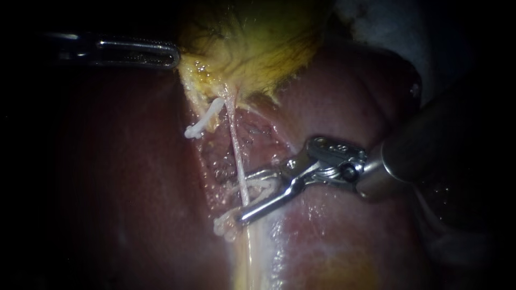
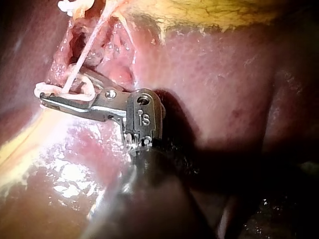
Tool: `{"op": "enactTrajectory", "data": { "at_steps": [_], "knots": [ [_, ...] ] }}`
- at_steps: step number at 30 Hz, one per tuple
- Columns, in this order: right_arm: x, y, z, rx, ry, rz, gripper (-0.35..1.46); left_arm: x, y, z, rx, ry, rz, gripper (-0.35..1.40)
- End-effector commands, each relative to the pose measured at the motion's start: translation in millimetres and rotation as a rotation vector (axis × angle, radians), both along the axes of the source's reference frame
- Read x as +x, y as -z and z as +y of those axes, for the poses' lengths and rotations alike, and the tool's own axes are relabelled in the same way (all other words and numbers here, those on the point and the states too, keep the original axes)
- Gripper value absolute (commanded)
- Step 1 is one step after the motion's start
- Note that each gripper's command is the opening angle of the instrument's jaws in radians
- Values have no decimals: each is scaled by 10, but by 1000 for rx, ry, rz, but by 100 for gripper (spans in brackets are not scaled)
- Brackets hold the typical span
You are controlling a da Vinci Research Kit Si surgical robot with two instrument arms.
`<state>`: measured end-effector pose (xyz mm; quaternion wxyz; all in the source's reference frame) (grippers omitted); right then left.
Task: Clipping first clip right tube
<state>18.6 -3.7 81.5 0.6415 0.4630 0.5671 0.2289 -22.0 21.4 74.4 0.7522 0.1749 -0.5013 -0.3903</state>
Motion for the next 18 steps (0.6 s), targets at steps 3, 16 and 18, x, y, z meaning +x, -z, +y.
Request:
{"op": "enactTrajectory", "data": {
  "at_steps": [3,16,18],
  "knots": [
    [-4,0,0,1,1,2,57,0,0,0,0,0,0,-35],
    [-16,-2,12,-9,-5,-29,57,0,0,0,0,0,0,-35],
    [-19,-5,18,-17,-6,-50,57,1,0,0,0,0,0,-35]
  ]
}}
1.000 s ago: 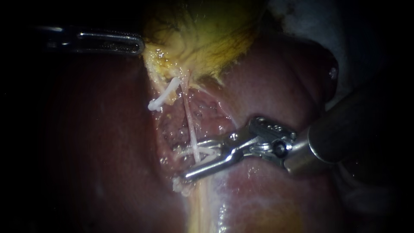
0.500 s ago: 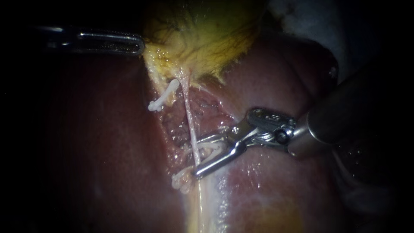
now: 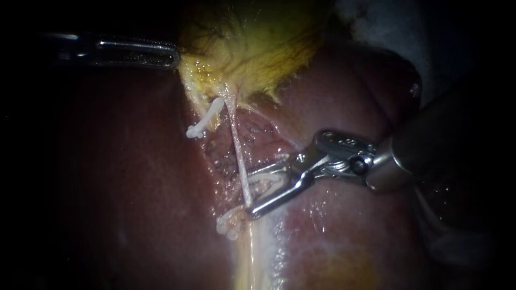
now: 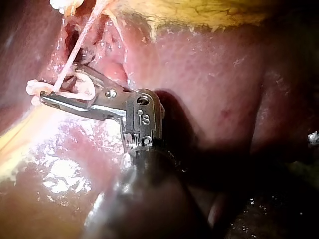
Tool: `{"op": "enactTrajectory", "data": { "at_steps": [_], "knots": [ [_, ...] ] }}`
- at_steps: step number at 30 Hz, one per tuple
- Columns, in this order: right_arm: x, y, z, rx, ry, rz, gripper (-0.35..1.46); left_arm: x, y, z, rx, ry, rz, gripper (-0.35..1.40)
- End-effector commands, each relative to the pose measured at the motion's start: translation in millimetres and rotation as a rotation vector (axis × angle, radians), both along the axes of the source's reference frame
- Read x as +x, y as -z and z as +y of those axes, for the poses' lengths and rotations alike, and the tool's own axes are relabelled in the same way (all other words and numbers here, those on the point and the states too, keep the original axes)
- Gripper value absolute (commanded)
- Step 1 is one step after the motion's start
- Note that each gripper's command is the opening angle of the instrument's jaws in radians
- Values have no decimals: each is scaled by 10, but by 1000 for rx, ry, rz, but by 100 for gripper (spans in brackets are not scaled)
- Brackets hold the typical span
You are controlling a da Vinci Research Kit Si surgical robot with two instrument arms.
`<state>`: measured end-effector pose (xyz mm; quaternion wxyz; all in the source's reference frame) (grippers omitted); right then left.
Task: Clipping first clip right tube
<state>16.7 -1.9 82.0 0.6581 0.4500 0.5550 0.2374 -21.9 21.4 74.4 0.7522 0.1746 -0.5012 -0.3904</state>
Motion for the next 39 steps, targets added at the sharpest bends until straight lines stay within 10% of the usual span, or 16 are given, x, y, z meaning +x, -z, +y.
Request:
{"op": "enactTrajectory", "data": {
  "at_steps": [1,39],
  "knots": [
    [-2,-2,3,-3,-4,-9,57,0,0,0,0,0,0,-35],
    [-30,25,15,19,27,49,54,1,1,-1,0,0,0,-35]
  ]
}}
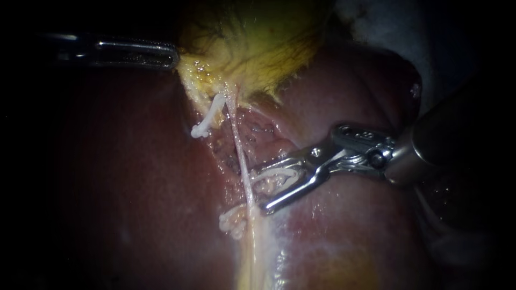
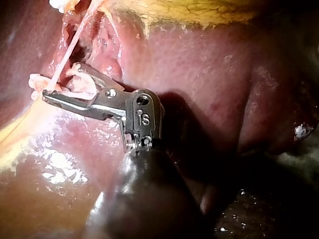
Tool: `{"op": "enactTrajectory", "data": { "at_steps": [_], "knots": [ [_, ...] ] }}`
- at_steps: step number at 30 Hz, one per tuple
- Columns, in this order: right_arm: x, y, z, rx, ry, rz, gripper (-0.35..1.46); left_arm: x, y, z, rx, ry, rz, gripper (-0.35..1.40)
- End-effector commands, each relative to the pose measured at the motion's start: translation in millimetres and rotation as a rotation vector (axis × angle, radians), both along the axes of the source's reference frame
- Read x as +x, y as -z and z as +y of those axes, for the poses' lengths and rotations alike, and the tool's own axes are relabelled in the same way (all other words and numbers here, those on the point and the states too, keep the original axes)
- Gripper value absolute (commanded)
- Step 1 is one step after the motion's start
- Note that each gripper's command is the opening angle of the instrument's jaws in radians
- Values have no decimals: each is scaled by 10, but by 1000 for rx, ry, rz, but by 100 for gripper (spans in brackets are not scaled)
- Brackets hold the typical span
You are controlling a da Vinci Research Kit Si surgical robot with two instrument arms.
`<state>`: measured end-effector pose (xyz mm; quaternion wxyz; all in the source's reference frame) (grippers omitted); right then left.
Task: Clipping first clip right tube
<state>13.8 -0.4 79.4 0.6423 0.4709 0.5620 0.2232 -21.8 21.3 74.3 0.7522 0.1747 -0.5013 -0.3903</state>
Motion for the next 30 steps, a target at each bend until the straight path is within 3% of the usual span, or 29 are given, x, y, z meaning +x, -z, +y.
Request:
{"op": "enactTrajectory", "data": {
  "at_steps": [1,5,8,10,13,17,23,30],
  "knots": [
    [-2,-1,5,-11,-9,-8,54,0,0,0,0,0,0,-35],
    [-5,-2,27,-70,-53,-41,54,0,0,0,0,0,0,-35],
    [-3,-1,40,-186,-94,-78,57,0,0,0,0,0,0,-35],
    [-1,3,43,-291,-115,-127,60,0,0,0,0,0,0,-35],
    [-3,12,38,-420,-105,-180,60,0,0,0,0,0,0,-35],
    [-8,29,27,-538,-80,-200,60,0,0,0,0,0,0,-35],
    [-12,61,29,-565,-102,-215,60,0,0,0,0,0,0,-35],
    [-11,67,33,-559,-100,-215,60,0,0,0,0,0,0,-35]
  ]
}}
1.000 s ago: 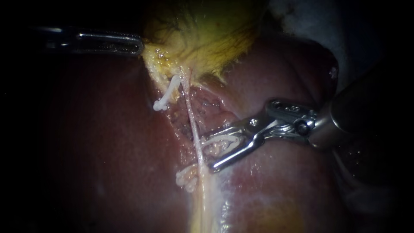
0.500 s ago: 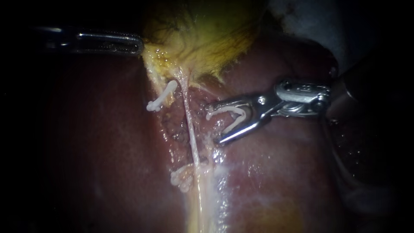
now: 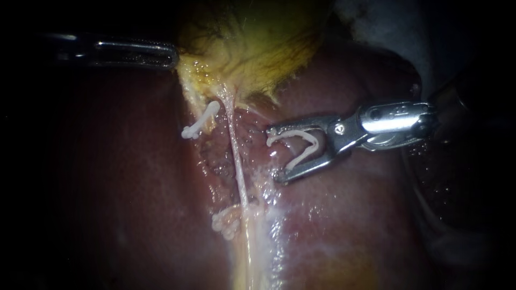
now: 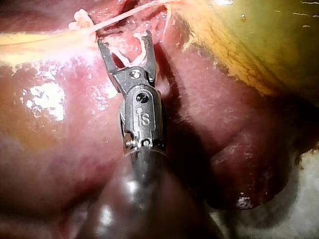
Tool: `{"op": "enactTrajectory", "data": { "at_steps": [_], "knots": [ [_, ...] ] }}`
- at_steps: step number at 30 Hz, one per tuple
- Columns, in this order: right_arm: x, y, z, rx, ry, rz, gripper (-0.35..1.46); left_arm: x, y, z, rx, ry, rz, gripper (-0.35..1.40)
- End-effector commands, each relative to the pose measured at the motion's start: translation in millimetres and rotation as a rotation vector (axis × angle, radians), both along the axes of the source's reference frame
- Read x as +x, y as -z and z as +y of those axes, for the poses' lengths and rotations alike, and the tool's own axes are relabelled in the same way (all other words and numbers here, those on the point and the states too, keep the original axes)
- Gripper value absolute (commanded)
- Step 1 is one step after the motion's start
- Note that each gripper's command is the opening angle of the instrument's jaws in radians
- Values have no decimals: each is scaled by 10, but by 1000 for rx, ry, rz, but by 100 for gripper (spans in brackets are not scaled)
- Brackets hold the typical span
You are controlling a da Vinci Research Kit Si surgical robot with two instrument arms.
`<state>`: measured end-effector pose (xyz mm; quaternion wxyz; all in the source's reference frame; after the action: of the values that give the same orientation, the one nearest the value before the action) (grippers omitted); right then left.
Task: Clipping first clip right tube
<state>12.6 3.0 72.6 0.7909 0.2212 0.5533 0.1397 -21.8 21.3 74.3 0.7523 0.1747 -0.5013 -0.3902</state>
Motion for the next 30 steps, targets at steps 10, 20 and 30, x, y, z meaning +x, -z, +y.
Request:
{"op": "enactTrajectory", "data": {
  "at_steps": [10,20,30],
  "knots": [
    [3,-1,-1,7,13,6,60,0,0,0,0,0,0,-35],
    [25,-8,5,315,157,36,54,0,0,0,0,0,0,-35],
    [33,-34,-11,482,125,52,54,0,0,0,0,0,0,-35]
  ]
}}
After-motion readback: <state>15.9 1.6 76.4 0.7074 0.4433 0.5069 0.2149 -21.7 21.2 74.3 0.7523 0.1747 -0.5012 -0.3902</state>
